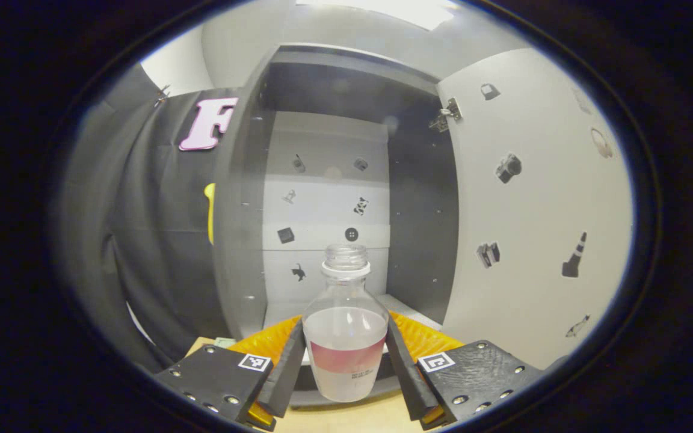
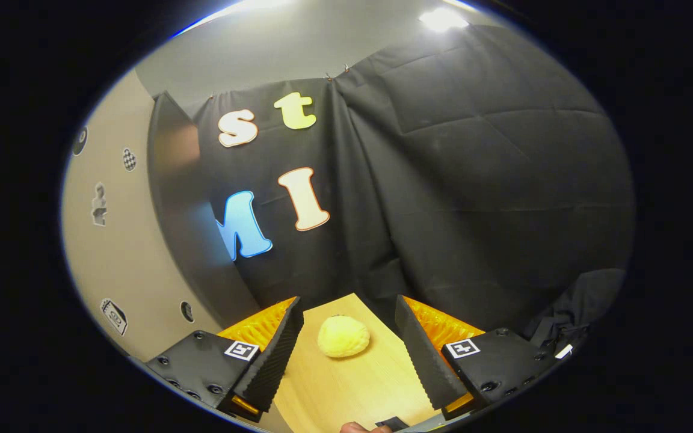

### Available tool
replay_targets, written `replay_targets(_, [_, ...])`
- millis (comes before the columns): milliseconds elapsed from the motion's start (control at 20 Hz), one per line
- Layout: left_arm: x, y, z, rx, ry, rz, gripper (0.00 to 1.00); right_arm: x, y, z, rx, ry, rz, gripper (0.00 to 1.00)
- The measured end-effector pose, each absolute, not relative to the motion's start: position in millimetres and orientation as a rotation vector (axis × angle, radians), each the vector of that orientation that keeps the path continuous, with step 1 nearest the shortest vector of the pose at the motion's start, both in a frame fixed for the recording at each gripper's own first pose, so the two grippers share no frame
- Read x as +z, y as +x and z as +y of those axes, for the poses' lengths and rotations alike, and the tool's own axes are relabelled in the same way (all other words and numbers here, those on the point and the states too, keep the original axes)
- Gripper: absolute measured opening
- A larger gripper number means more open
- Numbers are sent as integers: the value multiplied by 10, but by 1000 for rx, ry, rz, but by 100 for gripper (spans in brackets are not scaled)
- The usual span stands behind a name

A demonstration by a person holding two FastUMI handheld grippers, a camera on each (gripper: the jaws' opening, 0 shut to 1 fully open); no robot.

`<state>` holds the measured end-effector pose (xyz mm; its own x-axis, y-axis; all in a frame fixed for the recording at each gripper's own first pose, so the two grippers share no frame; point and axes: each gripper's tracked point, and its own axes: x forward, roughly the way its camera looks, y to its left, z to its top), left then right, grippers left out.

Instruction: Open the cabinet door with the right hand, grasp the bottle in the cabinet with the left hand and place it on the coaster, then close the cabinet door with the right hand.

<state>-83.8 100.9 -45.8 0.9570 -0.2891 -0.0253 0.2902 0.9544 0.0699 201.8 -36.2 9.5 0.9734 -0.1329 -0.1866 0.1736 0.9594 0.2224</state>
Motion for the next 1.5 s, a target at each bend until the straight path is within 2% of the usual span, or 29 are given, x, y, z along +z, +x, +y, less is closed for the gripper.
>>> replay_targets(100, [-549, -1134, 1185, -263, 80, 24, 72, 122, 1881, -318, -140, 231, 164, 90])
replay_targets(250, [-782, -1545, 1480, -208, 83, 33, 72, 140, 1697, -247, -122, 218, 158, 90])
replay_targets(300, [-889, -1671, 1567, -193, 82, 40, 72, 126, 1625, -236, -126, 212, 157, 97])
replay_targets(550, [-1498, -2090, 1959, -119, 55, 68, 76, 84, 1382, -192, -142, 151, 141, 97])
replay_targets(600, [-1650, -2112, 2029, -99, 60, 79, 72, 76, 1369, -182, -141, 124, 135, 97])
replay_targets(800, [-2359, -2153, 2148, -50, 104, 161, 72, 149, 1375, -205, -168, 37, -4, 97])
replay_targets(1000, [-2794, -2199, 2189, 15, 111, 141, 76, -16, 1471, -176, -174, -1, -64, 97])
replay_targets(1100, [-2906, -2134, 2188, 45, 138, 115, 72, -92, 1506, -227, -190, -10, -63, 98])
replay_targets(1300, [-3343, -1993, 2122, 49, 135, 95, 72, -374, 1584, -214, -204, -39, -12, 98])
replay_targets(1500, [-3823, -2173, 2163, 65, 114, 99, 72, -625, 1576, -206, -219, -26, 56, 97])
